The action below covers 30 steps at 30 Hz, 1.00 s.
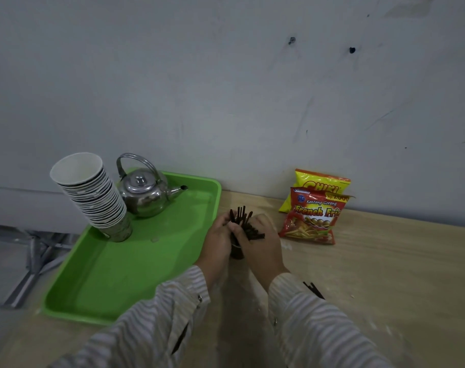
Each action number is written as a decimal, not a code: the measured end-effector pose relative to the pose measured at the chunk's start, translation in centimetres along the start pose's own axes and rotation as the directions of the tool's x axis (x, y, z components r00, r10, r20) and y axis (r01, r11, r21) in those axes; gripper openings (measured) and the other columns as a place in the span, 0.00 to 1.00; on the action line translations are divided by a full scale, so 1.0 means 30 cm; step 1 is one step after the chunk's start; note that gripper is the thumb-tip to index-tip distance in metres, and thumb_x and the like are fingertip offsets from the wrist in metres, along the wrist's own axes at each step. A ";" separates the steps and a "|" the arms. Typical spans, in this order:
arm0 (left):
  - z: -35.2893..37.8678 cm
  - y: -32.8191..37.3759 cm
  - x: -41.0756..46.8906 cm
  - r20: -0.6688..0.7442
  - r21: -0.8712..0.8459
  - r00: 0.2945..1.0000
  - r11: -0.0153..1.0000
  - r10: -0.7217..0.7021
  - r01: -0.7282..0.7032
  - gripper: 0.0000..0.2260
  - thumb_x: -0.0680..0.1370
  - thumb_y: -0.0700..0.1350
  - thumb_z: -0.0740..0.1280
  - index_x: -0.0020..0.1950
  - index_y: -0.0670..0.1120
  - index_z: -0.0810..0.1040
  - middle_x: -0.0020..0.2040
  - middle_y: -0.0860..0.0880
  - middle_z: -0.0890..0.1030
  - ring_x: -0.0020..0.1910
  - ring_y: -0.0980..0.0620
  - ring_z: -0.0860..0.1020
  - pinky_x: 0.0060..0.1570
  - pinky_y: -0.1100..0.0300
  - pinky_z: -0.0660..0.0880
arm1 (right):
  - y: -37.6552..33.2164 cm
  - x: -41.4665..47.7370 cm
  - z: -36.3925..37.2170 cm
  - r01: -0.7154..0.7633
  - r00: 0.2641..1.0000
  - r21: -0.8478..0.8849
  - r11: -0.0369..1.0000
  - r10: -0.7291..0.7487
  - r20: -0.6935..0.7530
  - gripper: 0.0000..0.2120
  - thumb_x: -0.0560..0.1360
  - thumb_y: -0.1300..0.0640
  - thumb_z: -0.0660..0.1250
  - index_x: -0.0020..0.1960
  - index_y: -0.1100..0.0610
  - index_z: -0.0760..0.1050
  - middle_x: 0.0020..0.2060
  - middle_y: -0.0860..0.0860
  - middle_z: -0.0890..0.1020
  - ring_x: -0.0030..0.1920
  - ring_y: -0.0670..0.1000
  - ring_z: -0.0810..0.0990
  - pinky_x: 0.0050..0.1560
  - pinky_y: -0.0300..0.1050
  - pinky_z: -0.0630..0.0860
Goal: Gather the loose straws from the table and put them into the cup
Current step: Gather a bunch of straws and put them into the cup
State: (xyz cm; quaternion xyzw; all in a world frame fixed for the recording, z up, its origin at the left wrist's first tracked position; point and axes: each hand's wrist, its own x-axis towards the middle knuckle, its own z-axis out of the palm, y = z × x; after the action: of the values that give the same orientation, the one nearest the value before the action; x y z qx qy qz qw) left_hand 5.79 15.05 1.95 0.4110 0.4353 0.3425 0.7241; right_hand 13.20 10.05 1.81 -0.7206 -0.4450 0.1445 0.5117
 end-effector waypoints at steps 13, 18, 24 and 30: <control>-0.007 -0.024 -0.007 -0.027 -0.050 0.999 0.998 0.027 -0.028 0.16 0.76 0.36 0.54 0.56 0.44 0.77 0.52 0.41 0.81 0.51 0.44 0.79 0.48 0.55 0.76 | 0.019 0.019 0.001 0.081 0.994 -0.157 0.984 -0.069 0.083 0.10 0.71 0.48 0.70 0.40 0.55 0.76 0.37 0.45 0.71 0.38 0.42 0.69 0.38 0.26 0.65; 0.000 -0.020 -0.012 -0.024 -0.053 0.999 0.998 0.032 -0.033 0.15 0.77 0.37 0.55 0.60 0.41 0.74 0.53 0.38 0.80 0.49 0.45 0.79 0.48 0.55 0.77 | 0.006 0.018 -0.004 0.064 0.996 -0.121 0.991 -0.057 0.066 0.08 0.70 0.49 0.71 0.43 0.53 0.76 0.40 0.44 0.72 0.43 0.46 0.73 0.39 0.34 0.66; -0.006 -0.014 -0.027 -0.053 -0.036 0.994 0.995 0.095 -0.097 0.16 0.79 0.38 0.56 0.66 0.44 0.69 0.56 0.44 0.78 0.49 0.54 0.78 0.41 0.67 0.77 | -0.033 0.009 -0.040 0.114 0.993 -0.148 0.982 -0.111 0.030 0.06 0.73 0.50 0.67 0.45 0.53 0.77 0.41 0.47 0.79 0.45 0.50 0.75 0.45 0.43 0.69; -0.019 -0.005 -0.079 -0.114 0.076 0.986 0.991 0.122 -0.114 0.21 0.80 0.41 0.55 0.74 0.46 0.58 0.72 0.43 0.67 0.68 0.48 0.68 0.71 0.49 0.63 | -0.058 -0.008 -0.106 0.159 0.982 -0.234 0.959 -0.179 -0.065 0.06 0.76 0.53 0.63 0.47 0.54 0.77 0.45 0.49 0.82 0.45 0.47 0.69 0.45 0.39 0.59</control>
State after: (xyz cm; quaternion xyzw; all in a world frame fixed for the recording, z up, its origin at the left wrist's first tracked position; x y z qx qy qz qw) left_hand 4.36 13.12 2.48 0.4400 0.4640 0.3931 0.6607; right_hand 14.31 8.06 4.62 -0.7393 -0.4961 0.0174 0.4550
